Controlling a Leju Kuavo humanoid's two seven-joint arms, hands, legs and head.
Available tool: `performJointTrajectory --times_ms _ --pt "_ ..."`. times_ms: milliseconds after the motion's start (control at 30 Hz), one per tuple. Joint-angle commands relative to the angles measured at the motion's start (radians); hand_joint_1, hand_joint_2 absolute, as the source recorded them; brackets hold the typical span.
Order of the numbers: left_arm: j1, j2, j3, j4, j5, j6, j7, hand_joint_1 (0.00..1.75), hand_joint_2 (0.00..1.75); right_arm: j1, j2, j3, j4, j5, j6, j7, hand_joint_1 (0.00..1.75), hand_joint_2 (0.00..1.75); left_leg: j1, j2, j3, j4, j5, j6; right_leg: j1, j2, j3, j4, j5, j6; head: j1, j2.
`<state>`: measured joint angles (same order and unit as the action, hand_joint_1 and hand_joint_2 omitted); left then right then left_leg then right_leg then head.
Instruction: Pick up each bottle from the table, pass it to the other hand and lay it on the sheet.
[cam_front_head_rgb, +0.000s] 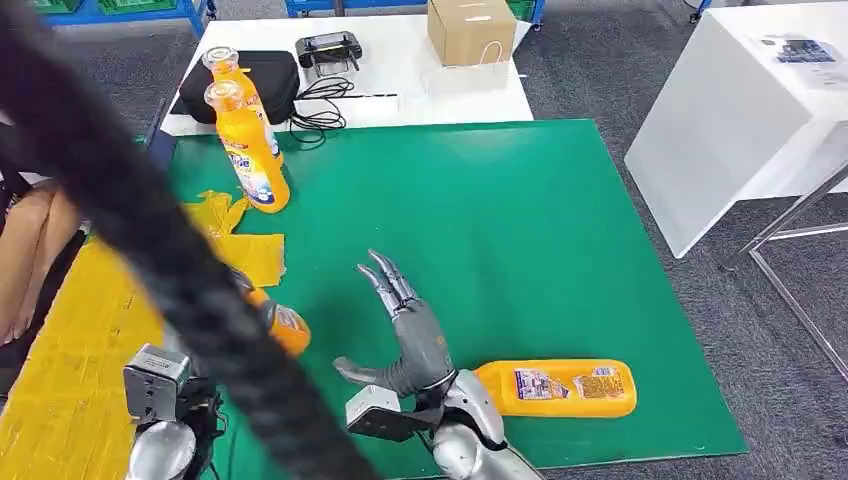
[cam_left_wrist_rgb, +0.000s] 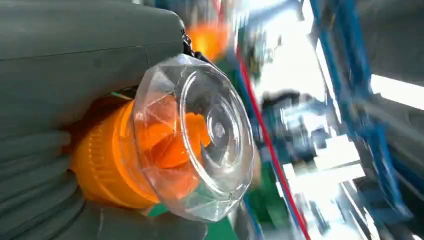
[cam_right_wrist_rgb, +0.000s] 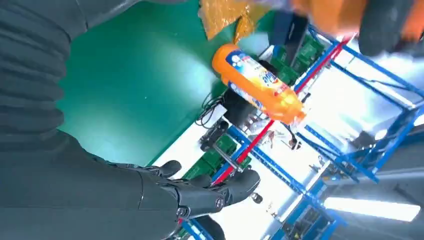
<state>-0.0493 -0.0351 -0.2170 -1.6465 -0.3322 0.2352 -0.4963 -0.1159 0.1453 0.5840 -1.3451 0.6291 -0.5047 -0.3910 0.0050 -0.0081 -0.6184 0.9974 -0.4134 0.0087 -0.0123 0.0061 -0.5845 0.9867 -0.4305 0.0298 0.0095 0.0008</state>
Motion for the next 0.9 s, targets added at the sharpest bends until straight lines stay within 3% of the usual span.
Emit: performJointTrajectory --times_ms 33,133,267,433,700,767,900 --pt "-0.009 0.033 0.056 -0.007 -0.196 0.129 0.031 1.75 1.75 0.02 -0.023 -0.05 -0.066 0.007 0.007 0.0 0.0 1.75 0.0 0.0 0.002 0.0 -0.001 0.0 0.0 -0.001 0.002 -0.001 -0.001 0.0 0.0 0.0" --pt "-0.009 0.037 0.056 -0.005 -0.252 0.156 0.046 1.75 1.75 0.02 -0.023 -0.054 -0.07 0.009 0.01 0.002 0.0 1.75 0.0 0.0 0.003 0.0 -0.001 0.0 0.001 -0.001 0.003 -0.001 -0.001 0.0 0.0 0.0" --pt "-0.016 0.096 0.05 0.017 -0.66 0.267 0.185 1.75 1.75 0.033 -0.031 -0.079 -0.127 0.03 0.03 0.011 0.0 1.75 0.0 0.0 0.001 -0.001 0.0 0.0 0.0 -0.001 0.001 0.0 0.0 0.0 0.0 0.0" --pt "-0.069 0.156 0.0 0.256 -1.113 0.293 0.375 1.75 1.75 0.004 -0.099 -0.057 -0.244 0.087 0.176 0.074 0.0 1.75 0.0 -0.001 0.004 -0.001 -0.001 0.0 0.001 -0.002 0.005 -0.001 -0.001 -0.001 0.0 0.0" --pt "-0.251 0.122 0.007 0.918 -1.119 0.368 0.42 1.75 1.75 -0.037 -0.121 -0.023 -0.239 0.093 0.199 0.082 0.0 1.75 0.002 -0.002 0.01 -0.003 -0.001 0.0 0.002 -0.004 0.012 -0.005 -0.001 -0.001 0.0 0.0" --pt "-0.276 0.113 0.035 0.982 -1.087 0.386 0.417 1.75 1.75 -0.038 -0.121 -0.015 -0.228 0.094 0.195 0.082 0.0 1.75 0.0 -0.001 0.004 -0.002 0.001 0.0 0.0 -0.002 0.004 -0.002 0.0 0.0 0.0 0.0" --pt "-0.29 0.111 0.074 1.039 -1.066 0.405 0.429 1.75 1.75 -0.04 -0.121 -0.008 -0.208 0.094 0.191 0.082 0.0 1.75 0.001 0.0 0.006 -0.001 -0.001 0.0 0.001 -0.001 0.007 -0.002 -0.001 -0.001 0.0 0.0"
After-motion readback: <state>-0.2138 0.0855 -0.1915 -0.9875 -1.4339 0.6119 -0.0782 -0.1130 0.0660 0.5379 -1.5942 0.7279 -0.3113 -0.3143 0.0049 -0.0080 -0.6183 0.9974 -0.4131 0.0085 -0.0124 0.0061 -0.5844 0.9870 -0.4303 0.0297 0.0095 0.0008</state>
